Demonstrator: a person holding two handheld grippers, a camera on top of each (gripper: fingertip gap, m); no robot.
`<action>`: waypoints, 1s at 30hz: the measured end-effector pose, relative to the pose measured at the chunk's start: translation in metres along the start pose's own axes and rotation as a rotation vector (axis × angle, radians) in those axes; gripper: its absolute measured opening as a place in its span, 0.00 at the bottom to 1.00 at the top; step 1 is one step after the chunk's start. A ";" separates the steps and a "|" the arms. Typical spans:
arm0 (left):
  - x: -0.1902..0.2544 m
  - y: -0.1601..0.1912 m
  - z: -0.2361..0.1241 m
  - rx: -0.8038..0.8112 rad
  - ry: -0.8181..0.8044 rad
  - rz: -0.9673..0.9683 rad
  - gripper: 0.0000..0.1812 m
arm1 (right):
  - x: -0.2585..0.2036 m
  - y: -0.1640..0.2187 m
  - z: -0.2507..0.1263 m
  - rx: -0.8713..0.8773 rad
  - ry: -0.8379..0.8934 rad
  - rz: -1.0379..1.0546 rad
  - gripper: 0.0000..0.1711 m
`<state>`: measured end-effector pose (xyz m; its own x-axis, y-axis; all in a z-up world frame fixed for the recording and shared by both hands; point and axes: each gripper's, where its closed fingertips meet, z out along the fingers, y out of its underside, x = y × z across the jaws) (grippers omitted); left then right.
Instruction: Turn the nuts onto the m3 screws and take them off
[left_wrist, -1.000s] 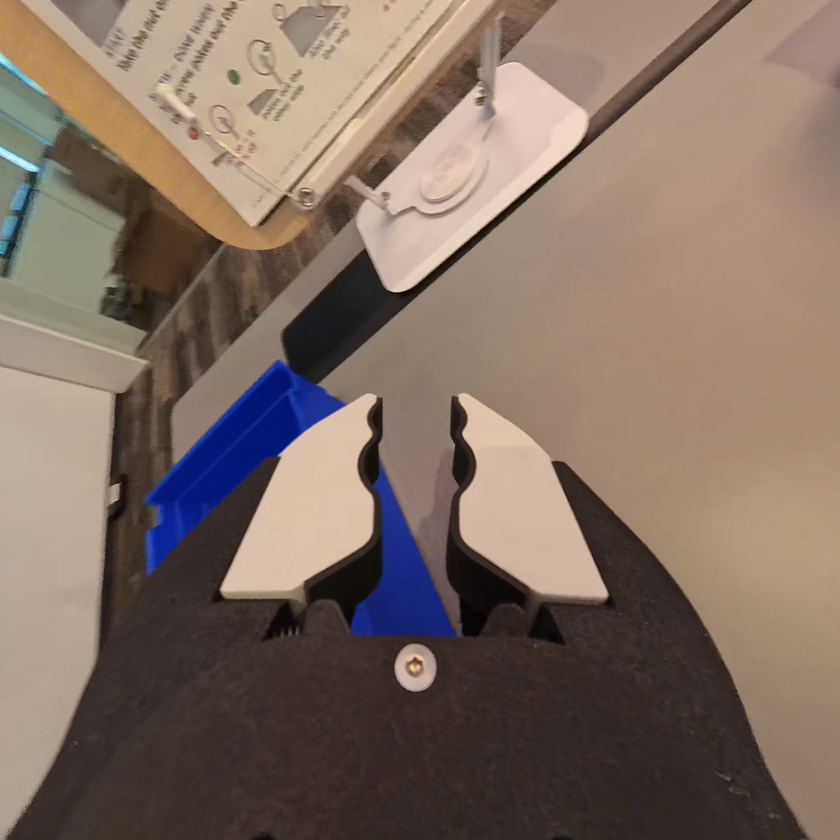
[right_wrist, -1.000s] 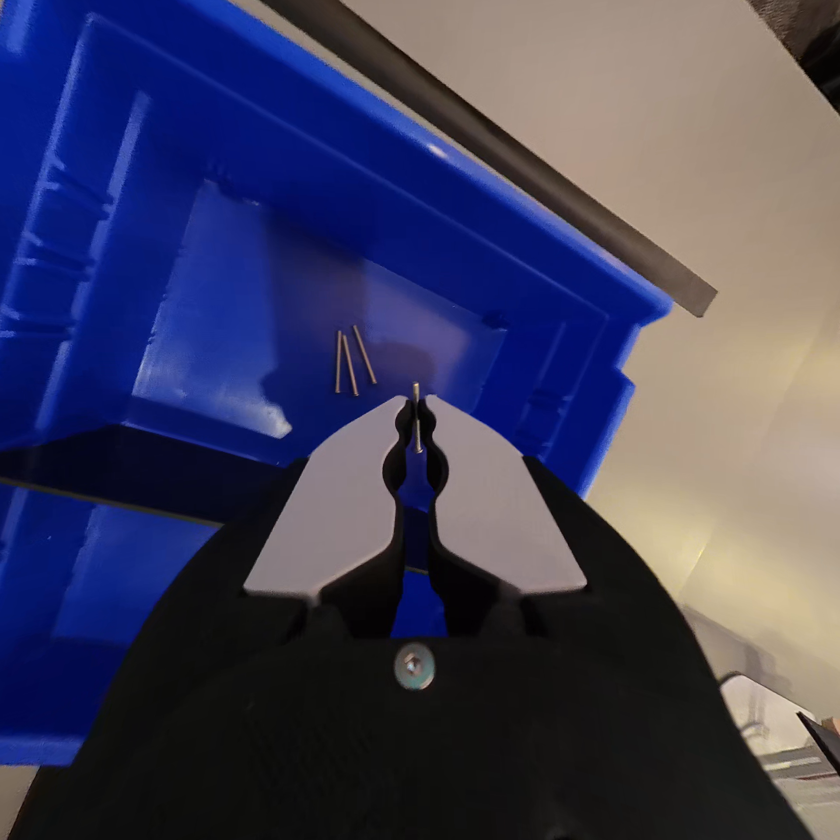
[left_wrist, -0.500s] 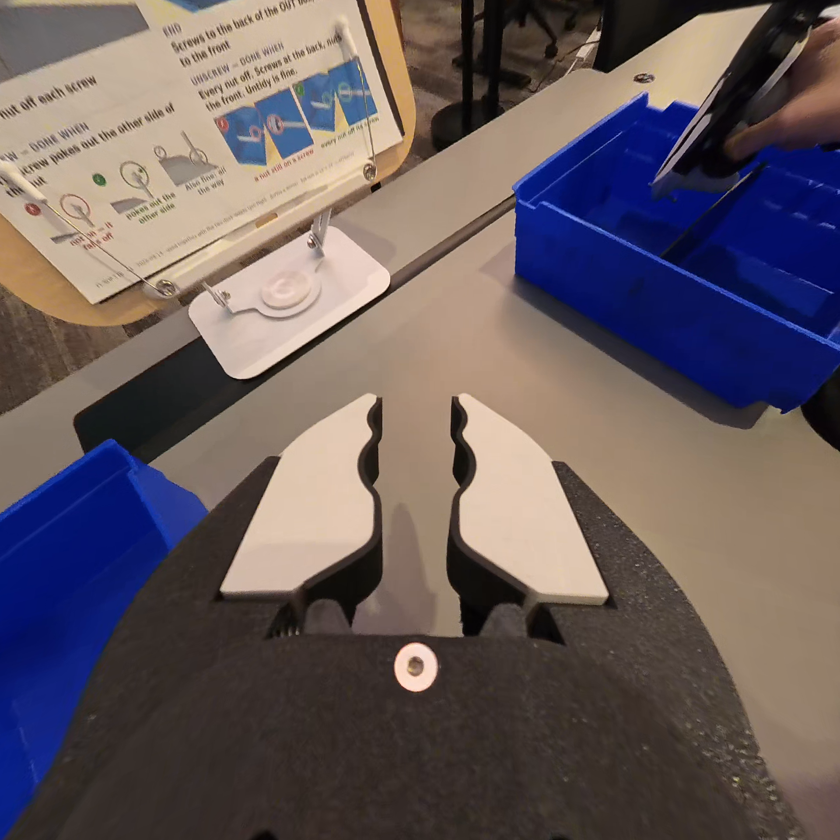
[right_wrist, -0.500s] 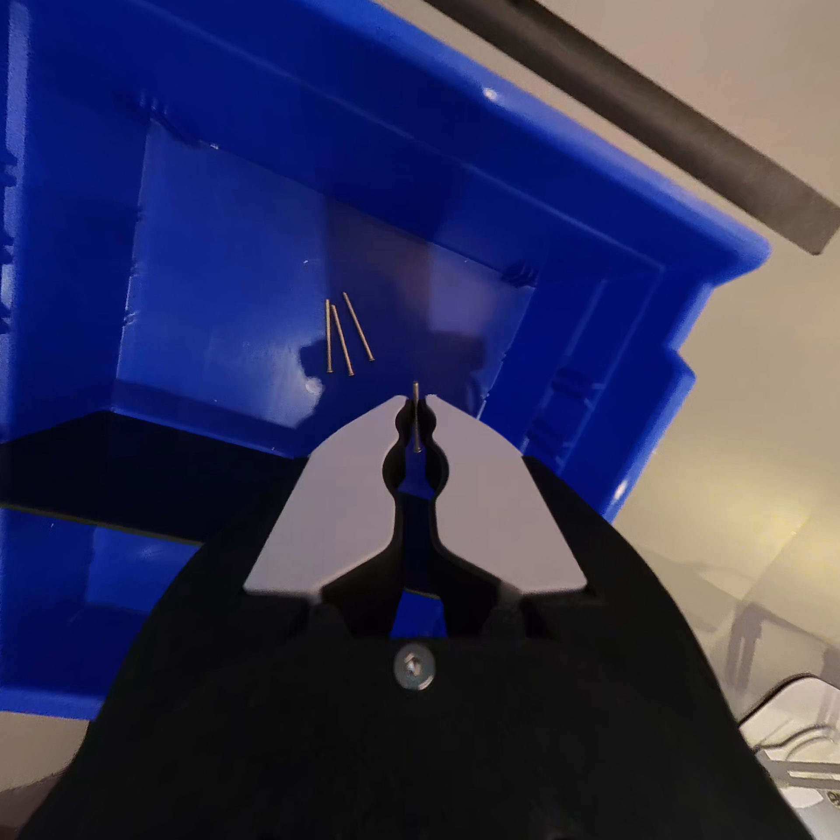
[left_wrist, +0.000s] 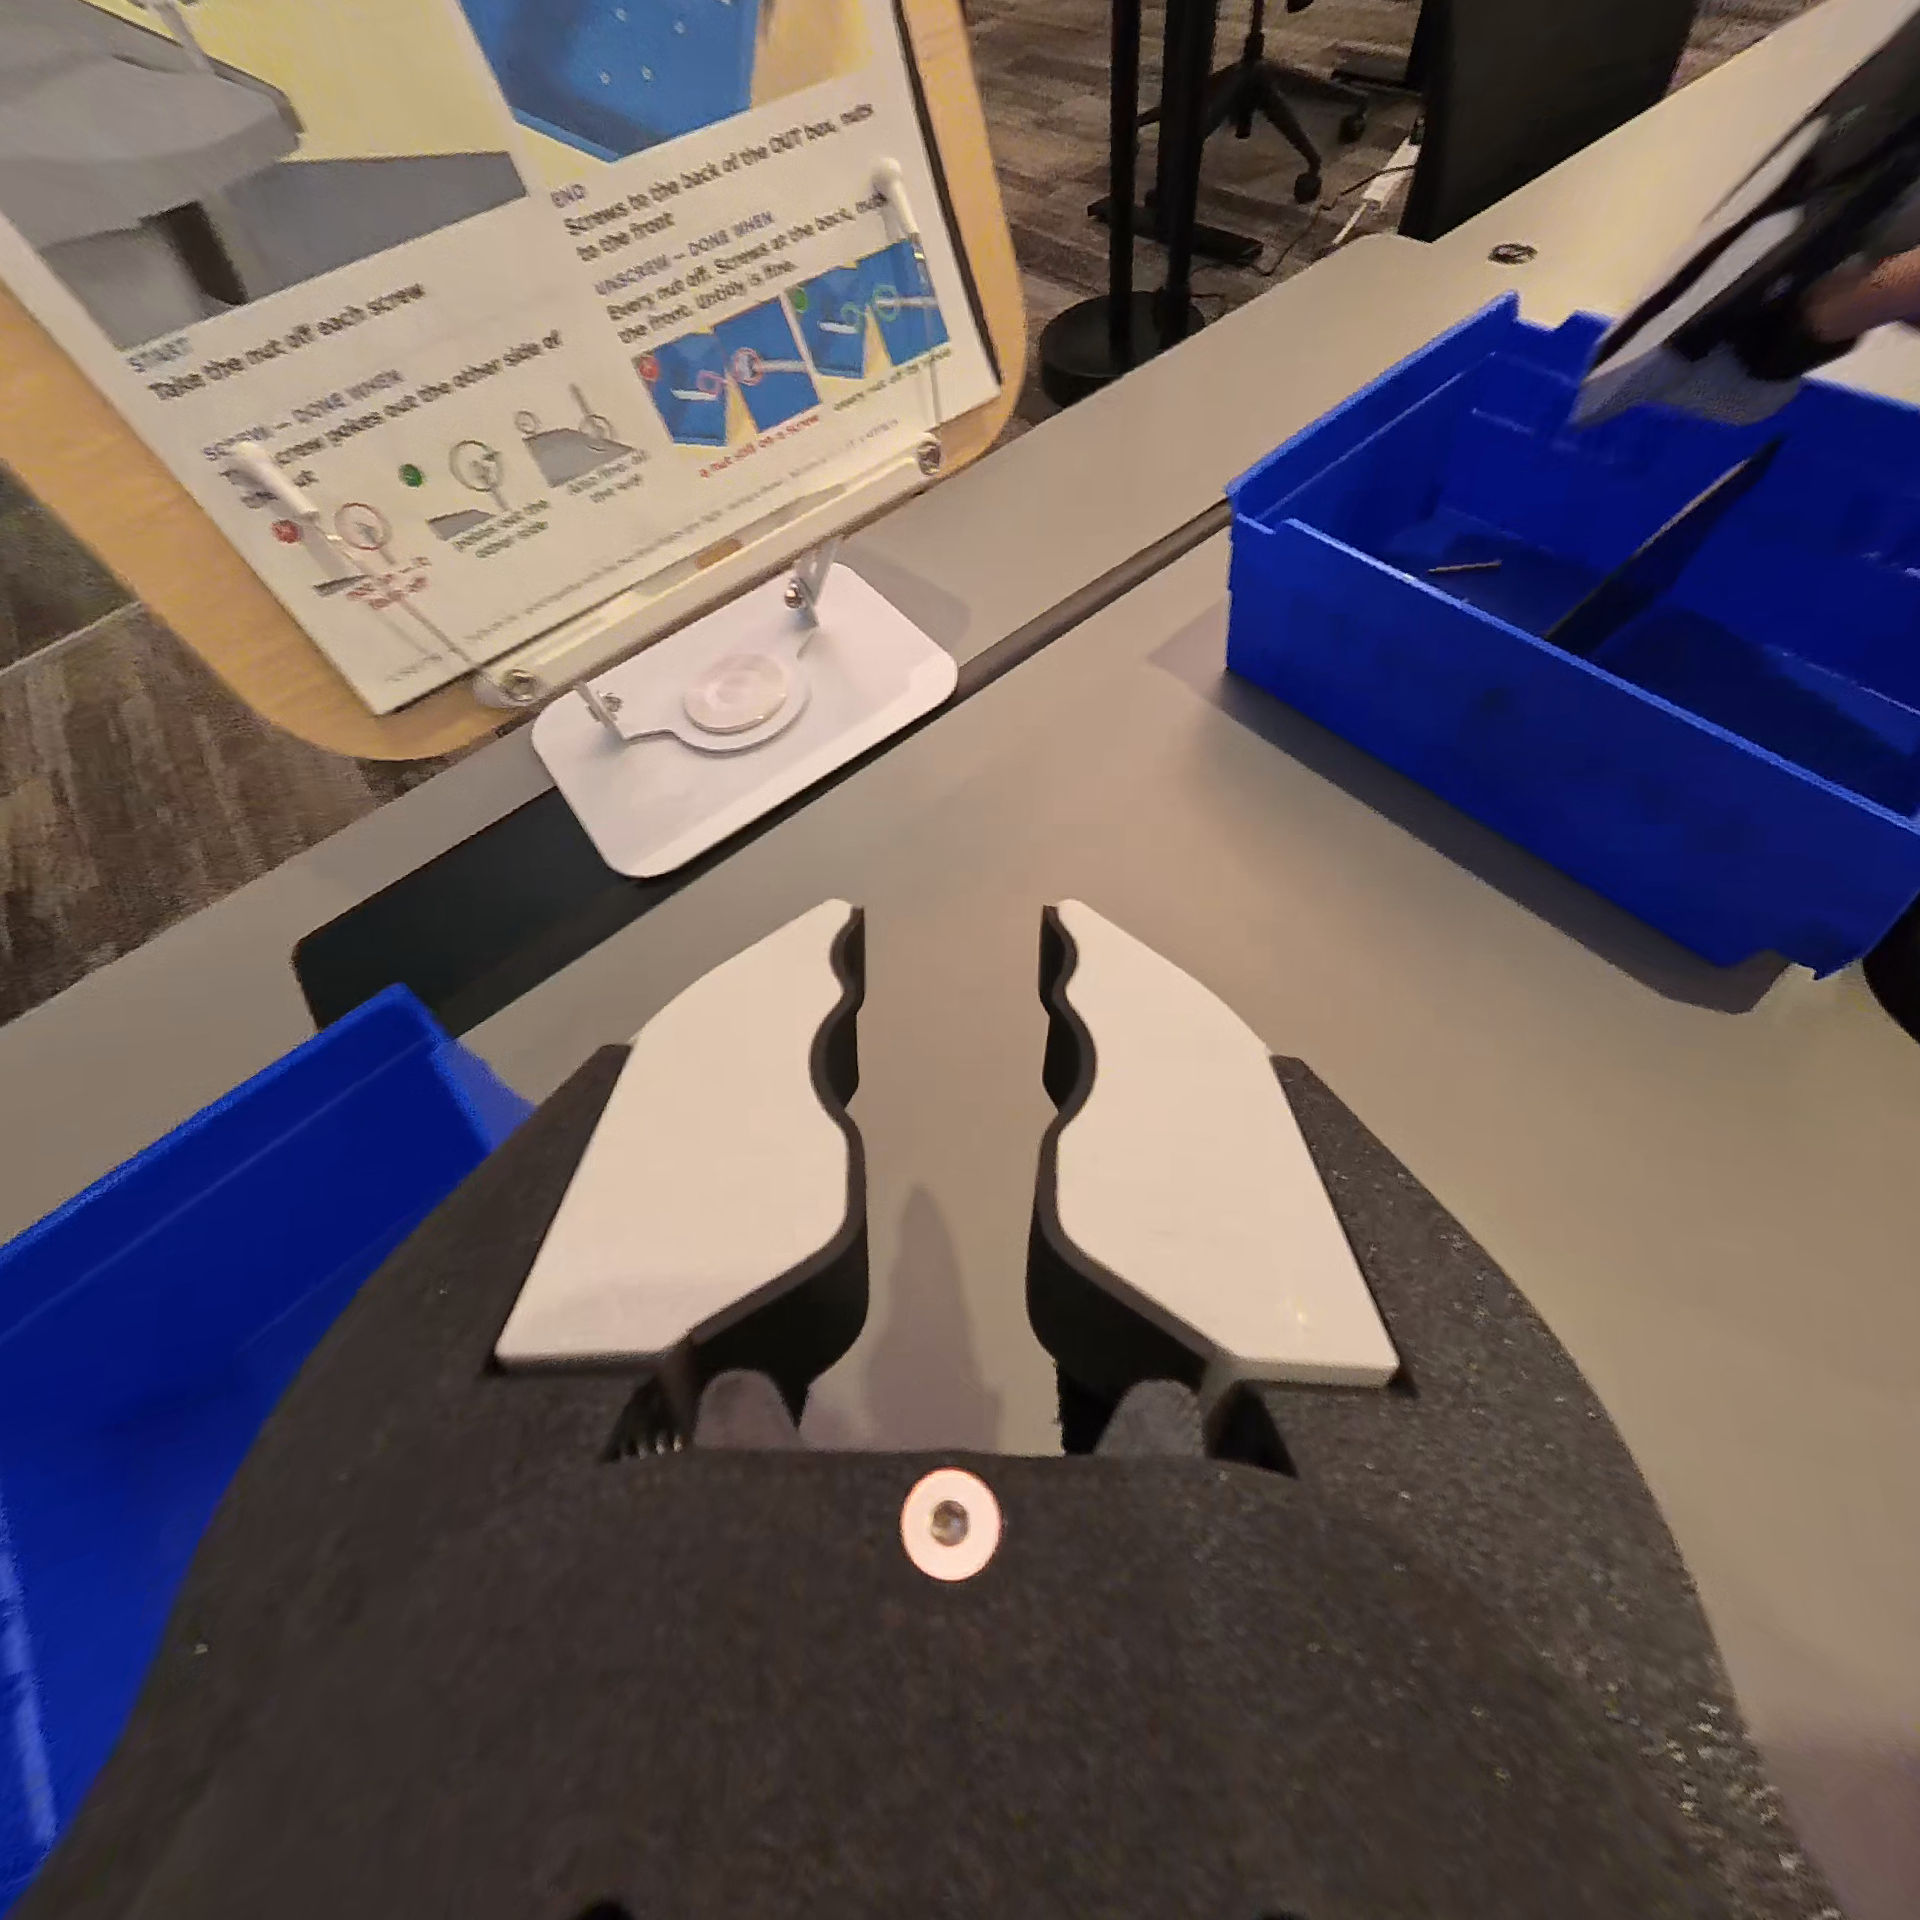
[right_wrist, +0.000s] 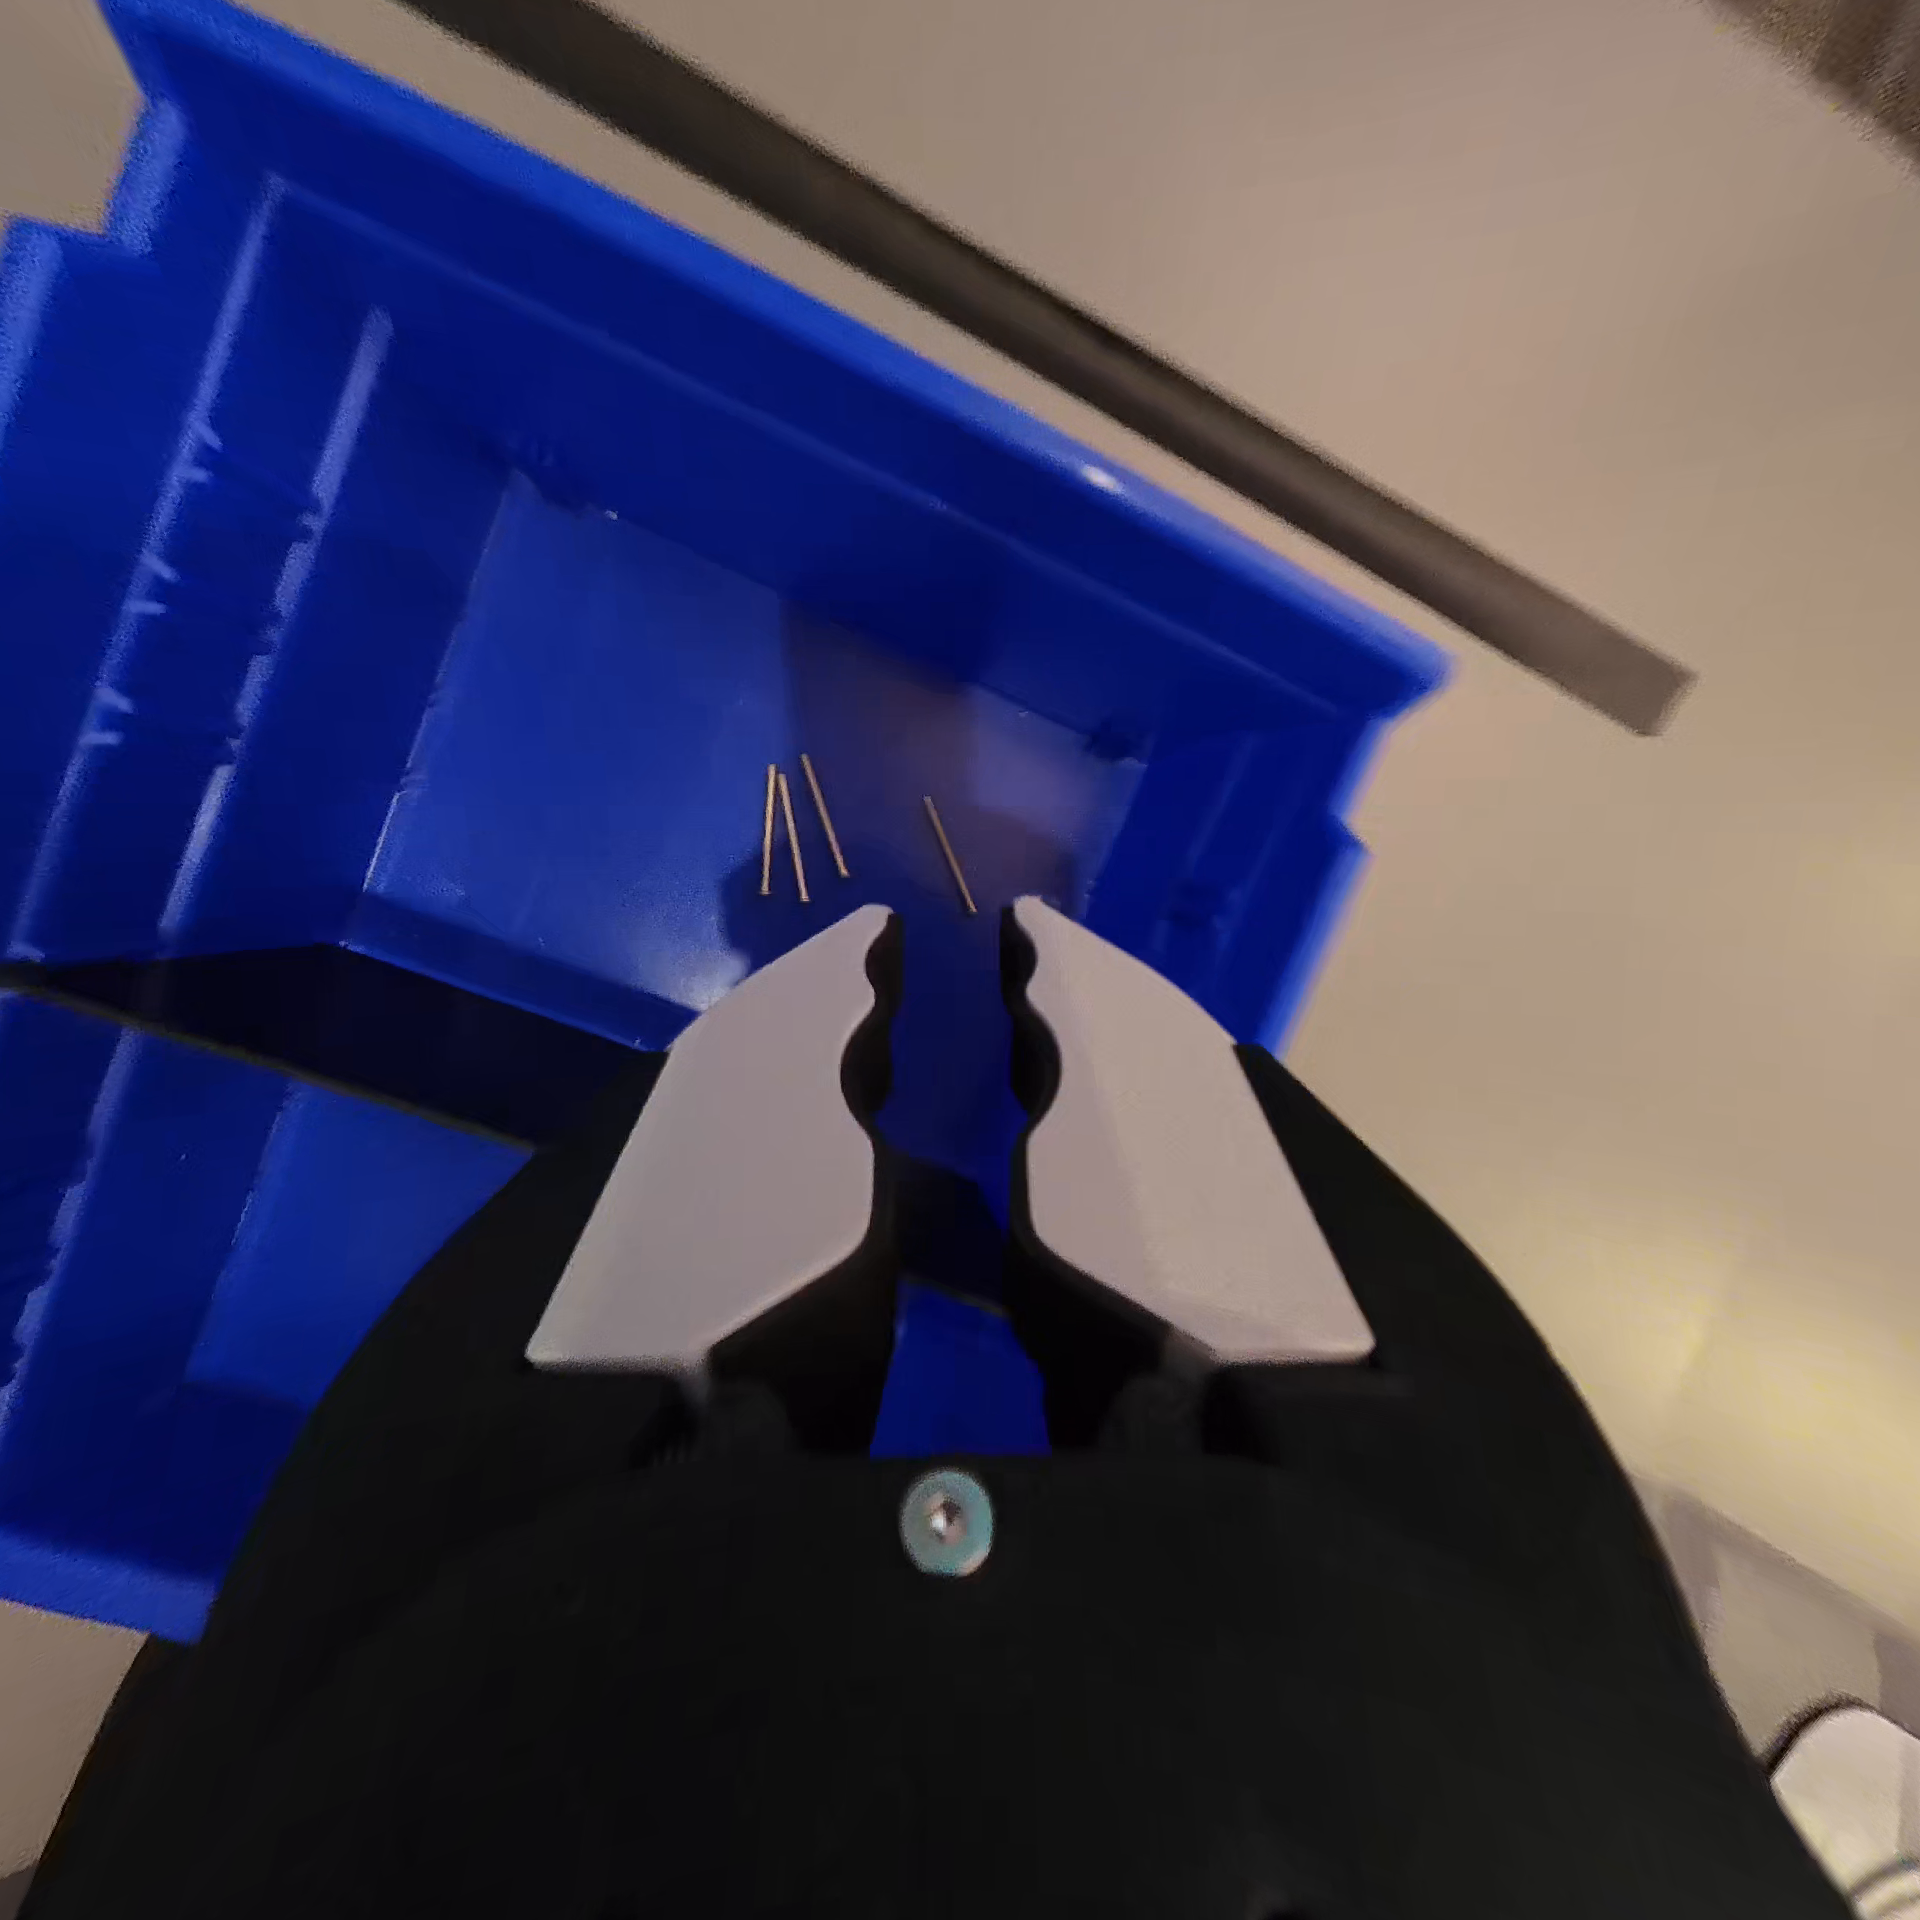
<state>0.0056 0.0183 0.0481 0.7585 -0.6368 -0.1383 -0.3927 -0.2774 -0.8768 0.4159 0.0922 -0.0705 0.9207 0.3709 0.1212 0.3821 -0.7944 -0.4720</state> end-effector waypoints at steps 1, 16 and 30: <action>-0.007 -0.001 -0.005 0.000 -0.016 -0.001 0.18 | 0.005 -0.002 -0.014 0.041 0.027 0.015 0.12; -0.217 0.085 -0.153 -0.115 -0.487 -0.404 0.21 | 0.015 0.089 -0.030 -0.194 -0.095 0.302 0.15; -0.244 0.194 -0.148 -0.423 -0.400 -0.712 0.24 | 0.005 0.122 -0.009 -0.364 -0.177 0.356 0.09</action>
<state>-0.3324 0.0136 -0.0201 0.9866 0.0595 0.1516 0.1382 -0.7988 -0.5856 0.4681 -0.0067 -0.1197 0.9829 0.0983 -0.1555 0.0800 -0.9895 -0.1200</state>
